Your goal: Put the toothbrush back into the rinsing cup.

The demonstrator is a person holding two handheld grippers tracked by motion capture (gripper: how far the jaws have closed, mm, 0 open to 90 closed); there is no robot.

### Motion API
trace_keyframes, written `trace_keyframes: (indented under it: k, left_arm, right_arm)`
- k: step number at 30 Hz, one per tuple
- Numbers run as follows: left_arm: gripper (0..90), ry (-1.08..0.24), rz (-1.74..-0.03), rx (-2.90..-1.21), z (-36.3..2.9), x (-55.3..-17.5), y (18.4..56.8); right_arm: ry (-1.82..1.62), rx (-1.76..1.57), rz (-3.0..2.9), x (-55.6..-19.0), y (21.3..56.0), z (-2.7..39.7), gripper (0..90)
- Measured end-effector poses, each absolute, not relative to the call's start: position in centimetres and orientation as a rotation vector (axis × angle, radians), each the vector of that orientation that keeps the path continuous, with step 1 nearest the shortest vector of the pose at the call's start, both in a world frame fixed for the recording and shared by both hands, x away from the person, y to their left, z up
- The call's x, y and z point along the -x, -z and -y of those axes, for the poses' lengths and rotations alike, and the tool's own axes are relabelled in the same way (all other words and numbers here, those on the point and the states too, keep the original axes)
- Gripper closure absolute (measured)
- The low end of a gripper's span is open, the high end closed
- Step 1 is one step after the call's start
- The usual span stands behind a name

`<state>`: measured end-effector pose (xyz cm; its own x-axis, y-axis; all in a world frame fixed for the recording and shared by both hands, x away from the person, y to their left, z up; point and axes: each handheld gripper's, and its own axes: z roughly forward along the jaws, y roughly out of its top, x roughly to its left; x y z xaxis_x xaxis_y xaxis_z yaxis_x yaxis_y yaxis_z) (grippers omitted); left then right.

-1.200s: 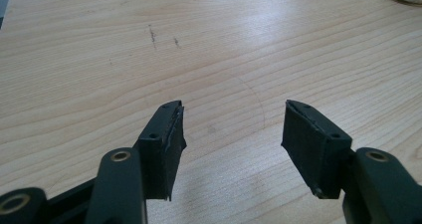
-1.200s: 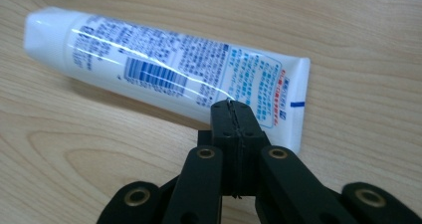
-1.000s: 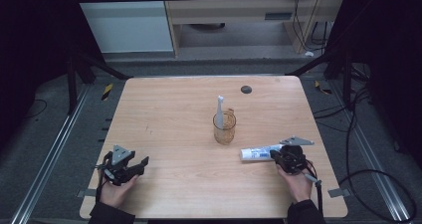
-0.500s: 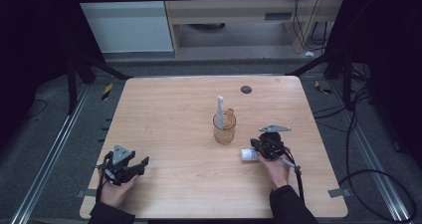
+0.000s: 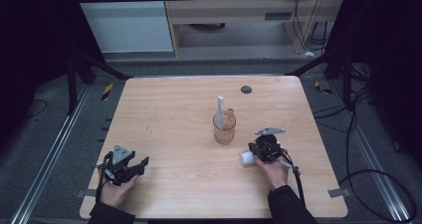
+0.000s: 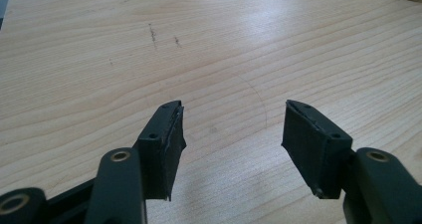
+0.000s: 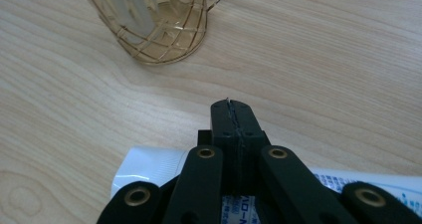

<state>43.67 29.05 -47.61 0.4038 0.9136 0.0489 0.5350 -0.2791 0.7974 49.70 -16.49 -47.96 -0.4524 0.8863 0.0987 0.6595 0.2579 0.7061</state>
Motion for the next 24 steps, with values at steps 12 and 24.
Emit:
trace_keyframes:
  k: [12, 24]
  left_arm:
    - [40.7, -0.675, -1.235, -1.945, -29.1, -43.6, 47.6]
    - [40.7, -0.673, -1.238, -1.944, -29.1, -43.5, 47.6]
  right_arm:
    - [-1.029, -1.384, -2.264, -47.5, 47.7, 16.9, 90.0]
    - [-1.055, -1.356, -2.320, -45.9, 47.6, 17.0, 90.0]
